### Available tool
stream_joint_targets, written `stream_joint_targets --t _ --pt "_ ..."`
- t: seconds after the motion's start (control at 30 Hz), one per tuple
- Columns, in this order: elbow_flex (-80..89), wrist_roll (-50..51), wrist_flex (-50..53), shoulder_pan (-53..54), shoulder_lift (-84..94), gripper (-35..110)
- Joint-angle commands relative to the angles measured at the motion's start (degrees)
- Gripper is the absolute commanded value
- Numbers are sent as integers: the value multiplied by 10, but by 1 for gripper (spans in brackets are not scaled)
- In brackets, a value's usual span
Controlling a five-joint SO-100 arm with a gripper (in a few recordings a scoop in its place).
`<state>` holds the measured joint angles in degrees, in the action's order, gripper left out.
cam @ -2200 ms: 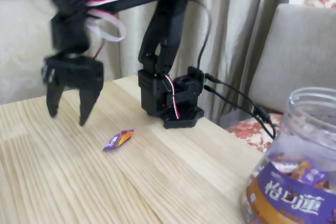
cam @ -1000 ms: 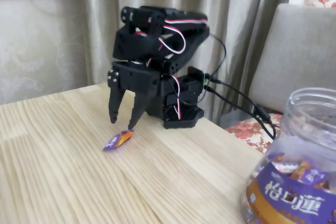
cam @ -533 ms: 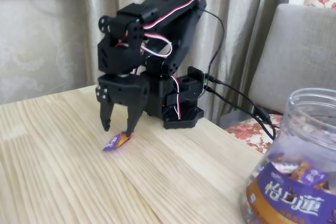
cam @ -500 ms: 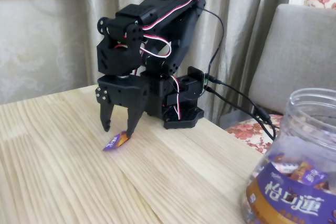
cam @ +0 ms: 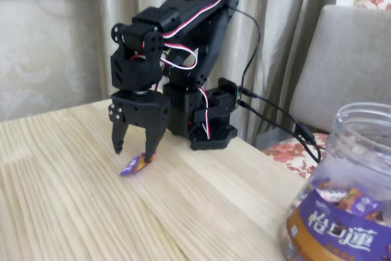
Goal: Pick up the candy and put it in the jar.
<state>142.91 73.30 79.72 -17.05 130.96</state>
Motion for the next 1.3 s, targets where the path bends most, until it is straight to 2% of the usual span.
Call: stream_joint_targets --t 0.0,0.63,0.77,0.93,1.0,1.07,1.27 --pt "11 13 -10 -11 5 50" --pt "47 47 -25 -42 -5 55" --pt "66 52 -49 -43 -4 52" --pt "81 50 -69 -40 -2 35" --pt "80 47 -69 -37 -2 22" --pt "82 45 -68 -31 5 2" --pt "78 11 -68 -5 5 -1"
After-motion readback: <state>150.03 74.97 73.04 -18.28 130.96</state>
